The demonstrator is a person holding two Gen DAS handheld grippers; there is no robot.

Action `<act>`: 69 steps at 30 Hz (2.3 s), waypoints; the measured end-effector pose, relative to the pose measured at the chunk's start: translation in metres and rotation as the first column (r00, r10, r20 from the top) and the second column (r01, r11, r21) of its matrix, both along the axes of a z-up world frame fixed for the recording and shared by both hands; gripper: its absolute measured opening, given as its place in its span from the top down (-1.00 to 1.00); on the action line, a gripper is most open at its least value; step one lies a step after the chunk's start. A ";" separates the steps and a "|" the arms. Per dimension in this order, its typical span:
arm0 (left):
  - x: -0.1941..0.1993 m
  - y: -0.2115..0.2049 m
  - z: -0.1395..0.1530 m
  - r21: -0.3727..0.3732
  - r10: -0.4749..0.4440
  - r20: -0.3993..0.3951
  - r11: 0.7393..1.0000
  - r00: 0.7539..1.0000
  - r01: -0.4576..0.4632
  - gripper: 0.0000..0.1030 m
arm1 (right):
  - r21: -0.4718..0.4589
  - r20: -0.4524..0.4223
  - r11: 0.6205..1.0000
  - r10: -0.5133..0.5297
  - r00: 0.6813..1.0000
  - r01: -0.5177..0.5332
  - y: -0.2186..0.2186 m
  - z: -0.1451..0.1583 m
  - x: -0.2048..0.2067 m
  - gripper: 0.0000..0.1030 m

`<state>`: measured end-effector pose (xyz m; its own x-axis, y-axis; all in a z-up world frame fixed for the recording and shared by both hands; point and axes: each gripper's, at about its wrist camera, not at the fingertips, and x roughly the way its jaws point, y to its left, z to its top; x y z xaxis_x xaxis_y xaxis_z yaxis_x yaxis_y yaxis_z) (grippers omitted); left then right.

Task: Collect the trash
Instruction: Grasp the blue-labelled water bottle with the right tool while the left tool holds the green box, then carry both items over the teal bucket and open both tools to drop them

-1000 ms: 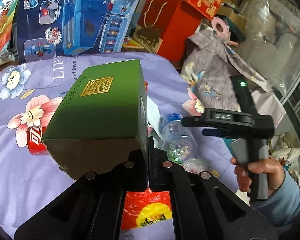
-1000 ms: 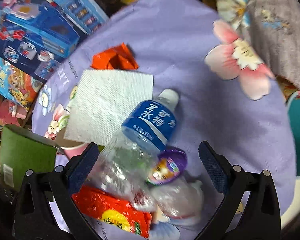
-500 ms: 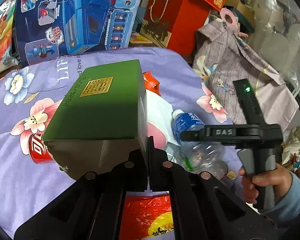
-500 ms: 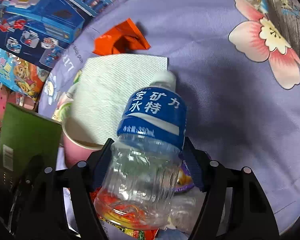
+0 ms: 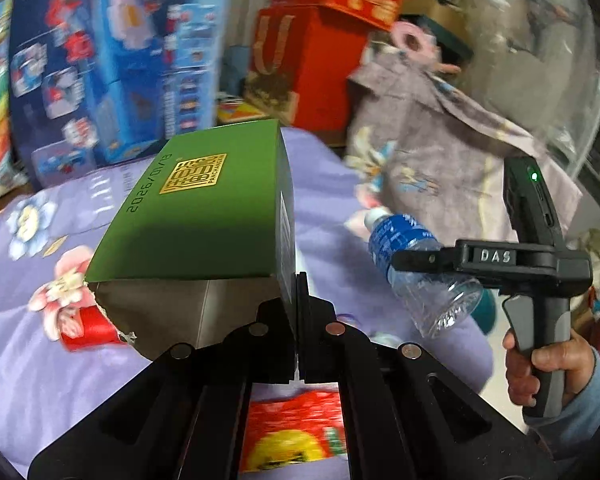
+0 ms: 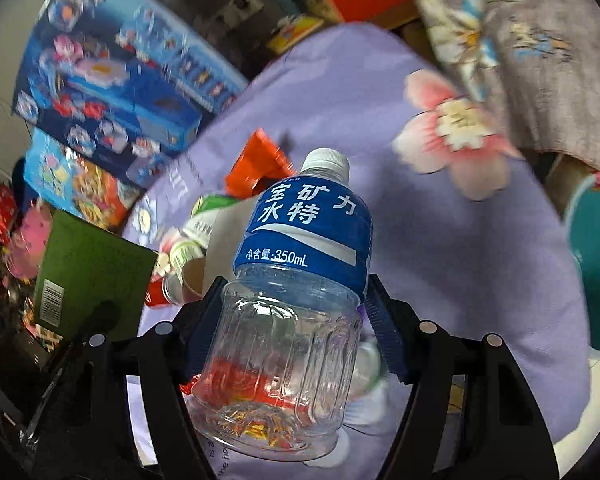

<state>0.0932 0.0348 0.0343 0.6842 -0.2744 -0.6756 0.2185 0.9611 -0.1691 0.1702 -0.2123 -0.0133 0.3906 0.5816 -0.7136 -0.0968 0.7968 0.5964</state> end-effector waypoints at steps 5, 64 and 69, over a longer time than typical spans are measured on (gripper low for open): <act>0.005 -0.065 0.000 0.016 -0.160 -0.026 0.987 0.987 0.161 0.98 | 0.014 0.036 0.992 -0.125 0.992 0.124 -0.079 0.008 -0.023 -0.28; 0.082 -0.308 -0.104 0.005 -0.424 -0.284 0.896 0.860 0.443 -0.85 | -0.131 -0.210 0.906 -0.422 0.882 0.402 -0.280 -0.142 -0.032 -0.46; 0.076 -0.291 -0.098 -0.006 -0.413 -0.272 0.904 0.869 0.427 -0.87 | -0.149 -0.211 0.894 -0.446 0.870 0.423 -0.280 -0.131 -0.041 -0.60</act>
